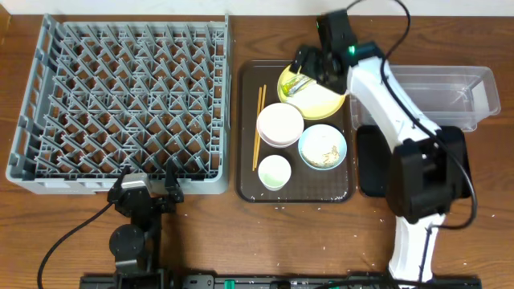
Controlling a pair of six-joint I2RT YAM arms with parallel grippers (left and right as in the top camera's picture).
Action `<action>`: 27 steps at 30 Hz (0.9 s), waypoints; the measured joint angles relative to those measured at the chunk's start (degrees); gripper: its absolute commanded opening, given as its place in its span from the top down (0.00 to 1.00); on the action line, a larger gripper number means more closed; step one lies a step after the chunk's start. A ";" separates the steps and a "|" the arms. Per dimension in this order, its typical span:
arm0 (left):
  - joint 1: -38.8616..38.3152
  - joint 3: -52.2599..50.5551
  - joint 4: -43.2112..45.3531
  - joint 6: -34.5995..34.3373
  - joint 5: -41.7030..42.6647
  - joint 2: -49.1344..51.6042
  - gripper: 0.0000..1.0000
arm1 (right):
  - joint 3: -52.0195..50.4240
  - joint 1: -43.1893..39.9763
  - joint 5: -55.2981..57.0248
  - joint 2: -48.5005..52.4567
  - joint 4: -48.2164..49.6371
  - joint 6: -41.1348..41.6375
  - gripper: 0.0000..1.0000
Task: Sort waste into correct bins and load items into the dishwasher
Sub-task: 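Reach the right gripper to the wrapper and tissue on the yellow plate, then grasp the wrapper and tissue, carry them into the clear bin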
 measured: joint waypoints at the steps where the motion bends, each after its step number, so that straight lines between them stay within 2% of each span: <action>1: 0.00 0.00 0.00 0.02 0.00 0.02 0.10 | 2.60 0.04 0.68 0.98 -1.79 -0.02 0.01; 6: 0.00 0.00 0.00 0.02 0.00 0.00 0.10 | 11.10 0.04 3.06 4.74 -6.88 0.11 0.01; 9: 0.00 -0.02 0.00 0.02 0.00 0.00 0.10 | 11.61 0.04 3.80 7.10 -8.31 0.68 0.01; 21: 0.00 0.00 0.00 0.02 0.00 0.02 0.09 | 11.58 0.04 4.50 15.10 -8.52 1.75 0.13; 24: 0.00 0.00 0.00 0.02 0.00 0.00 0.10 | 11.58 0.04 4.55 16.57 -8.59 1.73 0.20; 27: 0.00 0.00 0.00 0.02 0.00 0.00 0.09 | 11.61 0.04 4.96 17.75 -8.87 1.70 0.32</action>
